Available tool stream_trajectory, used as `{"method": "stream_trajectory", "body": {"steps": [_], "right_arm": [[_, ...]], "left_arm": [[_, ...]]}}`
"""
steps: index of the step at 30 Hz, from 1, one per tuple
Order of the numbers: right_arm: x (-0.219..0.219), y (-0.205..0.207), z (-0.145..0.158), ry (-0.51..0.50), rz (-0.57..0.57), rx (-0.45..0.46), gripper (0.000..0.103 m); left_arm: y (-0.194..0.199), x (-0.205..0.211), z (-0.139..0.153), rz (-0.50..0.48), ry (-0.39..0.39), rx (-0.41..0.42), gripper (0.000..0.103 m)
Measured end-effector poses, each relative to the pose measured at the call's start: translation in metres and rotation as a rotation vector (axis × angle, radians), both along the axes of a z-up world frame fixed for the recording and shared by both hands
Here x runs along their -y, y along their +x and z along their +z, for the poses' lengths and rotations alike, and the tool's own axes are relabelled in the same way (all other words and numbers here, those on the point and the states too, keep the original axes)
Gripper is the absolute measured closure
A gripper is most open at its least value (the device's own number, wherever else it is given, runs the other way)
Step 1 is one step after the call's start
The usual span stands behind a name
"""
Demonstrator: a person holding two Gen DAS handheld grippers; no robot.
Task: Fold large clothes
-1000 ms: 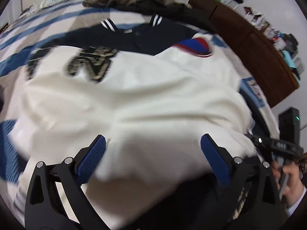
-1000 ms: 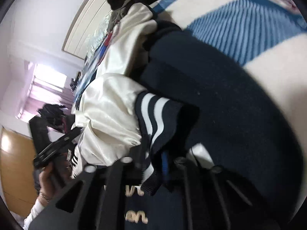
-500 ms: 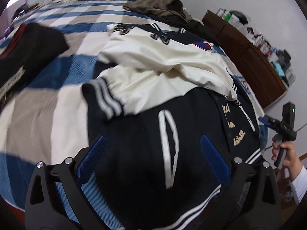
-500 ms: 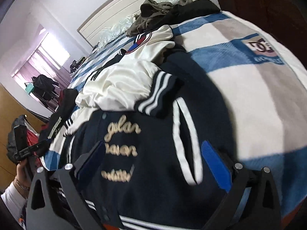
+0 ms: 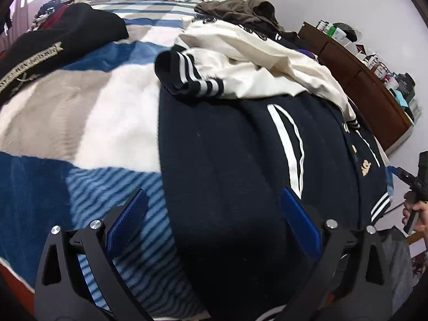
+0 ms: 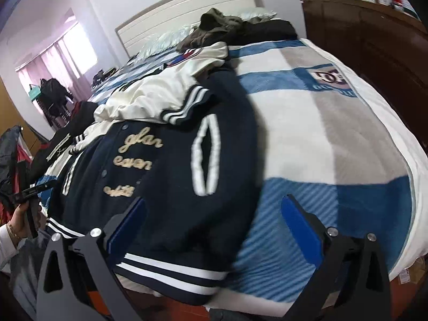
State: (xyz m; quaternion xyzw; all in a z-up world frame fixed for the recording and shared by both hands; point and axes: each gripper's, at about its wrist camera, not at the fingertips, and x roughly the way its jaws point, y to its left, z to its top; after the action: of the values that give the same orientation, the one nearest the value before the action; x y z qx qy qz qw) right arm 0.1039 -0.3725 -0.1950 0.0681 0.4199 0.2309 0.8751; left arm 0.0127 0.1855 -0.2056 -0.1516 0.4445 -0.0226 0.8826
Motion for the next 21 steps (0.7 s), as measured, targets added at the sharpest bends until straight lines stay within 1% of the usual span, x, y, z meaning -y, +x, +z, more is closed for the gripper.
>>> {"method": "stream_trajectory", "body": {"steps": [2,4,7,9,12,14,16,18,20,21], "right_arm": [[0.003,0.0,-0.01,0.021,0.015,-0.025,0.005],[0.002,-0.003,-0.017,0.045,0.035,-0.034,0.005],[-0.004,-0.006,-0.025,0.081,0.06,-0.054,0.005],[-0.008,-0.005,-0.03,0.105,0.062,-0.074,0.005],[-0.009,-0.003,-0.034,0.17,0.055,-0.111,0.004],[-0.007,-0.001,-0.038,0.229,0.044,-0.159,0.004],[-0.005,0.0,-0.038,0.271,0.033,-0.188,0.004],[-0.002,-0.003,-0.036,0.304,0.028,-0.207,0.004],[0.0,-0.006,-0.028,0.312,0.018,-0.2,0.005],[0.0,-0.01,-0.022,0.307,0.015,-0.177,0.005]], "left_arm": [[0.003,0.005,-0.003,-0.02,-0.015,-0.002,0.006],[0.003,0.007,-0.005,-0.018,-0.03,-0.003,0.006],[-0.001,0.006,-0.01,-0.003,-0.131,0.0,0.006],[-0.007,0.013,-0.011,-0.01,-0.156,-0.003,0.006],[-0.014,0.03,-0.014,-0.033,-0.156,-0.018,0.006],[-0.018,0.04,-0.015,-0.048,-0.149,-0.025,0.006],[-0.022,0.04,-0.015,-0.038,-0.192,-0.023,0.006],[-0.026,0.036,-0.014,-0.016,-0.265,-0.015,0.006],[-0.028,0.038,-0.01,-0.022,-0.264,-0.006,0.006],[-0.028,0.039,-0.008,-0.025,-0.253,-0.001,0.006]]}}
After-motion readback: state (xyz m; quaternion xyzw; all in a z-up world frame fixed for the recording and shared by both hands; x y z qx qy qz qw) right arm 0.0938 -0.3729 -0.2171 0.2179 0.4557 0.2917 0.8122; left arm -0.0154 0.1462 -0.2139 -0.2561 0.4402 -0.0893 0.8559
